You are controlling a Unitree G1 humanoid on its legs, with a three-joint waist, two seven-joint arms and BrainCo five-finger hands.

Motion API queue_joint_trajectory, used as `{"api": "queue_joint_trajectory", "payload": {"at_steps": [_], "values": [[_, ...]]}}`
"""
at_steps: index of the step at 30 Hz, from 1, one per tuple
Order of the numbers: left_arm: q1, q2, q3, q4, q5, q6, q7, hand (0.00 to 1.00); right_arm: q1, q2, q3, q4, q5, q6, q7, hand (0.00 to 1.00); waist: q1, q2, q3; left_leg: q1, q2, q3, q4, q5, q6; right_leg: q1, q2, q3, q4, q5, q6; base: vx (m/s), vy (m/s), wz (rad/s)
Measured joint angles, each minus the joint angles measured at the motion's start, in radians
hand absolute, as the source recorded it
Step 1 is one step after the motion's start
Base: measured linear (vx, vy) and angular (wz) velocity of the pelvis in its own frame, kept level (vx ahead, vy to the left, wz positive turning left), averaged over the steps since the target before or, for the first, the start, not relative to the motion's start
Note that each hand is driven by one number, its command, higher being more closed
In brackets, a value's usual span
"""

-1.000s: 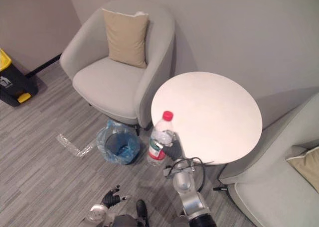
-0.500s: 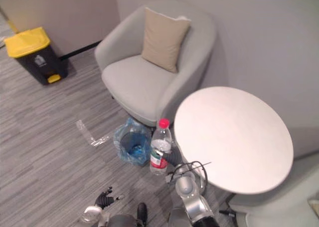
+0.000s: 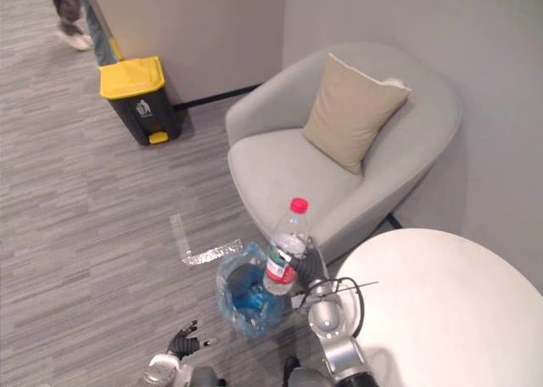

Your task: Gather rubbish on tea table into small bin, then transfer packed bag to large trash can.

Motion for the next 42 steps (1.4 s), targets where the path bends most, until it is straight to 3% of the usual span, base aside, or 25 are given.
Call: {"api": "queue_joint_trajectory", "payload": {"at_steps": [1, 3, 7, 14, 17, 19, 24, 27, 33, 42], "values": [[0.0, 0.0, -0.007, 0.0, 0.0, 0.0, 0.001, 0.0, 0.005, 0.0, -0.004, 0.001, 0.0, 0.003, 0.0, 1.0, 0.001, -0.004, -0.002, 0.009, -0.015, -0.003, -0.014, -0.003, 0.001, 0.002, -0.01, 0.001, -0.002, -0.002, 0.006, 0.1, 0.248, 0.52], [-0.001, 0.024, -0.028, -0.003, 0.009, 0.002, 0.002, 0.0, 0.017, 0.024, -0.01, -0.005, 0.0, 0.001, 0.001, 1.0, 0.003, -0.038, -0.009, 0.014, -0.083, -0.023, -0.058, 0.013, 0.024, 0.002, -0.065, -0.002, -0.017, 0.002, 0.026, 0.04, 0.231, 0.41], [0.002, 0.024, -0.035, -0.008, 0.011, 0.001, 0.007, 0.0, 0.013, 0.047, -0.008, -0.005, -0.004, 0.001, 0.006, 1.0, 0.01, -0.03, -0.005, 0.05, -0.123, -0.02, -0.088, 0.022, 0.039, 0.03, -0.098, 0.01, -0.035, 0.014, 0.046, 0.01, 0.114, 0.04], [0.012, 0.023, -0.035, -0.006, 0.017, -0.001, 0.008, 0.0, 0.002, 0.037, 0.025, 0.021, -0.016, 0.001, 0.006, 1.0, 0.004, -0.024, -0.008, 0.092, -0.13, 0.039, -0.197, 0.07, 0.04, -0.038, -0.089, 0.079, 0.0, 0.017, 0.049, -0.05, -0.006, -0.29], [0.008, 0.024, -0.035, -0.007, 0.016, -0.005, 0.013, 0.0, -0.056, 0.019, 0.068, 0.116, -0.021, 0.009, 0.005, 1.0, 0.002, -0.026, 0.007, 0.065, -0.122, 0.061, -0.182, 0.071, 0.039, -0.082, -0.082, 0.106, 0.028, 0.026, 0.049, -0.11, -0.016, -0.24], [-0.013, 0.026, -0.035, -0.009, -0.002, -0.009, 0.024, 0.0, -0.119, 0.007, 0.101, 0.154, -0.03, 0.011, 0.003, 1.0, 0.002, -0.026, 0.039, -0.002, -0.117, 0.055, -0.123, 0.064, 0.047, -0.134, -0.084, 0.11, 0.056, 0.031, 0.05, -0.16, -0.011, 0.04], [-0.144, 0.037, 0.008, -0.013, -0.061, -0.021, 0.047, 0.0, -0.377, -0.034, 0.18, 0.276, -0.049, 0.014, 0.003, 1.0, 0.021, -0.009, 0.203, -0.259, -0.089, 0.018, 0.076, 0.023, 0.065, -0.336, -0.086, 0.111, 0.166, 0.034, 0.057, -0.28, 0.03, 0.14], [-0.187, 0.053, 0.025, -0.031, -0.078, -0.025, 0.064, 0.0, -0.459, -0.046, 0.185, 0.324, -0.049, 0.023, 0.002, 1.0, 0.029, -0.012, 0.249, -0.348, -0.09, 0.004, 0.116, 0.031, 0.075, -0.42, -0.093, 0.107, 0.205, 0.035, 0.06, -0.19, 0.035, 0.17], [-0.287, 0.052, 0.076, -0.03, -0.126, -0.026, 0.093, 0.0, -0.62, -0.097, 0.109, 0.453, -0.039, 0.05, -0.052, 1.0, 0.035, -0.007, 0.265, -0.563, -0.109, -0.047, 0.165, 0.073, 0.1, -0.606, -0.115, 0.069, 0.263, 0.051, 0.059, -0.06, 0.01, 0.25], [-0.444, -0.017, 0.298, -0.195, -0.219, -0.037, 0.134, 0.0, -0.849, -0.149, 0.029, 0.388, -0.001, 0.075, -0.137, 1.0, 0.07, -0.012, 0.312, -0.86, -0.113, -0.108, 0.231, 0.105, 0.106, -0.875, -0.137, 0.014, 0.369, 0.04, 0.041, -0.05, 0.006, 0.22]]}}
